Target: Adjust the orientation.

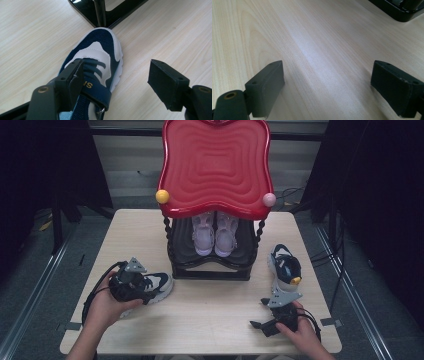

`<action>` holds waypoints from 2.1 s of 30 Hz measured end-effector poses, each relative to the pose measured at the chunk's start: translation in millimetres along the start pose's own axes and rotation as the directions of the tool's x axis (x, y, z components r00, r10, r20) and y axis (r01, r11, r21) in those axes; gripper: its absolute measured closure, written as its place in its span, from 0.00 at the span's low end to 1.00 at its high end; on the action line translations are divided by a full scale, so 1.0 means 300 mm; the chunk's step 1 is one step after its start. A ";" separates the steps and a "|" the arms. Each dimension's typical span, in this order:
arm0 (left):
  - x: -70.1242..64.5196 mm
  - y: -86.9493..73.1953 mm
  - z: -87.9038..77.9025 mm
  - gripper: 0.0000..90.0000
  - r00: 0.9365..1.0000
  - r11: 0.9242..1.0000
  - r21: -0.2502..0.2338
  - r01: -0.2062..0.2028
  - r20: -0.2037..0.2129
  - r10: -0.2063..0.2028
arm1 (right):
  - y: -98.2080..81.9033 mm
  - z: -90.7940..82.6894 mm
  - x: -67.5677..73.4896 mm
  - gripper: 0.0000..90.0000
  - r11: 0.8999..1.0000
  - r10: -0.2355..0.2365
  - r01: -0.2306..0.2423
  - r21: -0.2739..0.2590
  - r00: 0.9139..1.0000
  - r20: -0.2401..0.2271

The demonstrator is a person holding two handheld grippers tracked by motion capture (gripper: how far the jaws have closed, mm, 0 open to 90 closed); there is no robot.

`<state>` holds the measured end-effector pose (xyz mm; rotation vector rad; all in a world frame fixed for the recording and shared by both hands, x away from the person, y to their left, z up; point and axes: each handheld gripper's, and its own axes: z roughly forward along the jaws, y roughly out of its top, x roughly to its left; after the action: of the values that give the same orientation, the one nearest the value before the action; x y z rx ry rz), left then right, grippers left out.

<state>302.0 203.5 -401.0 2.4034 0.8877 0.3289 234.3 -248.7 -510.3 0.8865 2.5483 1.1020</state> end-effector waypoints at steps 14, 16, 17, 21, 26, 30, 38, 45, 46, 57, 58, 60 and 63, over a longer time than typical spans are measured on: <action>0.055 -0.046 -0.019 0.40 0.999 0.998 0.056 0.031 -0.042 -0.029 | 0.000 0.000 0.000 0.12 1.000 0.000 0.000 0.000 1.000 0.000; 0.058 -0.050 -0.021 0.47 0.998 0.999 0.046 0.022 -0.068 -0.019 | 0.000 0.000 0.000 0.12 1.000 0.000 0.000 0.000 1.000 0.000; 0.064 -0.052 -0.022 0.50 0.997 0.999 0.041 0.032 -0.065 -0.029 | 0.000 0.000 0.000 0.12 1.000 -0.002 0.002 -0.001 1.000 0.000; 0.078 -0.057 -0.024 0.52 0.998 0.998 0.026 0.053 -0.038 -0.051 | 0.000 0.000 0.000 0.12 1.000 0.000 0.000 0.000 1.000 0.000; 0.063 -0.062 -0.019 0.58 0.999 0.996 0.070 0.045 -0.017 -0.044 | 0.000 0.000 0.000 0.12 1.000 -0.002 0.002 -0.001 1.000 0.000; 0.050 -0.076 0.010 0.72 0.999 0.996 0.079 0.036 -0.012 -0.035 | 0.000 0.000 0.000 0.12 1.000 -0.002 0.002 -0.001 1.000 0.000; 0.047 -0.058 0.015 0.83 0.998 0.996 0.076 0.042 -0.046 -0.039 | 0.000 0.000 -0.001 0.12 1.000 -0.004 0.004 -0.001 1.000 0.000; 0.069 -0.044 0.032 0.84 0.983 0.990 0.012 0.143 -0.120 -0.141 | 0.000 0.000 0.000 0.12 1.000 -0.002 0.002 -0.001 1.000 0.000; 0.071 -0.039 0.036 0.84 0.979 0.987 0.005 0.159 -0.130 -0.157 | 0.000 0.000 -0.001 0.12 1.000 -0.002 0.002 -0.001 1.000 0.000; 0.086 -0.027 0.071 0.81 0.972 0.978 -0.030 0.207 -0.105 -0.209 | 0.000 0.000 -0.001 0.12 1.000 -0.002 0.002 0.000 1.000 0.000; 0.088 -0.030 0.068 0.77 0.974 0.979 -0.025 0.202 -0.103 -0.203 | 0.000 0.000 -0.001 0.12 1.000 -0.003 0.003 -0.001 1.000 0.000; 0.086 -0.034 0.061 0.68 0.973 0.980 -0.037 0.197 -0.114 -0.200 | 0.000 0.000 0.000 0.12 1.000 -0.002 0.002 -0.001 1.000 0.000; 0.087 -0.042 0.039 0.58 0.975 0.981 -0.042 0.190 -0.111 -0.193 | 0.000 0.000 0.000 0.12 1.000 -0.002 0.002 0.000 1.000 0.000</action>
<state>319.6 223.8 -416.8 2.2662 1.1476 0.4059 234.4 -248.8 -510.3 0.8831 2.5485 1.1017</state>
